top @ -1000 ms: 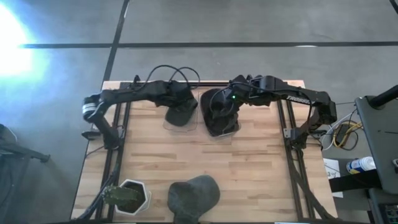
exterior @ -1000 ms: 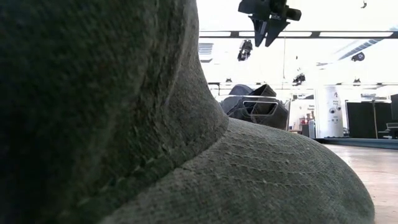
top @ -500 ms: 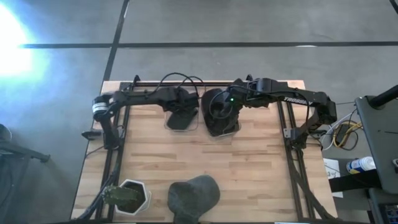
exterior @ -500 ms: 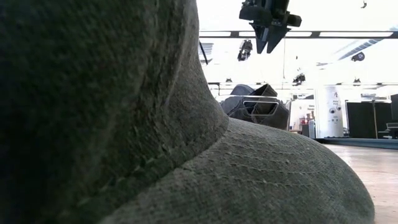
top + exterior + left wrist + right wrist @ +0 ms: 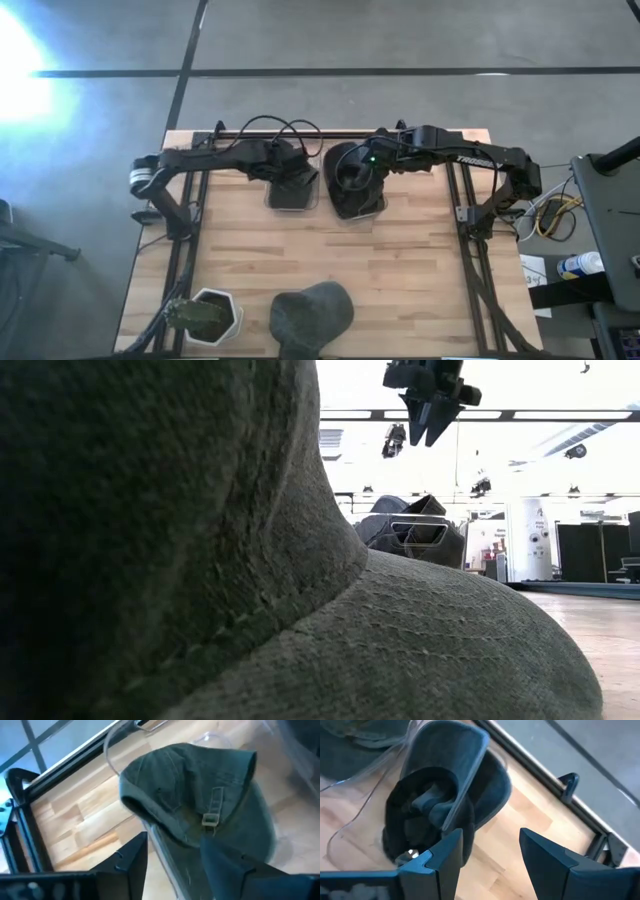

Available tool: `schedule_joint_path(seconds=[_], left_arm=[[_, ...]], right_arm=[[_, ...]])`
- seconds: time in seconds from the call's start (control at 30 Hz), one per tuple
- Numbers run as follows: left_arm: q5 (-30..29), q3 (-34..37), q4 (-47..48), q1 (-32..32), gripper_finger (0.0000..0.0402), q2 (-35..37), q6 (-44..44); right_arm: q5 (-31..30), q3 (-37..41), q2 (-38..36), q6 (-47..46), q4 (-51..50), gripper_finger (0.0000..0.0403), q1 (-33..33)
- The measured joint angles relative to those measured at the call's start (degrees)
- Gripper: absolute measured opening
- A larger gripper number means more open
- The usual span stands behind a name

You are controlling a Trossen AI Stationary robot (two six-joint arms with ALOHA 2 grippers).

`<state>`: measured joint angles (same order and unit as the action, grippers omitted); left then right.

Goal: Pick & Place hat
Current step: Put the left dark green cap into the left transparent bin, then put the dark green cap into the left transparent bin

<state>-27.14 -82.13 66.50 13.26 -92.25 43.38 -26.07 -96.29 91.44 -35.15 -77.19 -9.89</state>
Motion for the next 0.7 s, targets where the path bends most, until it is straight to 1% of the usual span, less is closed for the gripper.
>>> schedule_joint_path(seconds=[0.1,0.2,0.27,0.33,0.5,0.63,0.7], left_arm=[[-0.3,0.0,-0.3,-2.5,0.0178,4.0,-0.5],[-0.4,0.0,-2.6,-6.5,0.0179,8.4,-4.8],[0.3,0.0,-4.2,-10.0,0.0179,11.1,-9.1],[2.1,0.0,-5.5,-13.6,0.0179,13.4,-11.5],[10.9,3.7,-10.9,-20.5,0.0179,17.0,-12.8],[17.7,9.5,-17.0,-24.3,0.0179,18.4,-13.1],[20.9,12.9,-20.6,-25.1,0.0179,18.4,-13.4]], right_arm=[[2.1,0.0,0.0,0.8,0.0,0.0194,0.3],[4.9,0.0,-0.1,0.9,0.0,0.0194,1.0],[8.2,0.0,-0.1,0.9,0.0,0.0194,1.6],[12.9,0.2,-0.1,0.8,0.0,0.0194,2.4],[21.5,3.0,-0.1,-1.5,0.5,0.0194,5.7],[29.1,7.6,-0.1,-4.8,3.1,0.0194,8.9],[33.5,10.8,-0.1,-7.0,6.8,0.0194,10.9]])
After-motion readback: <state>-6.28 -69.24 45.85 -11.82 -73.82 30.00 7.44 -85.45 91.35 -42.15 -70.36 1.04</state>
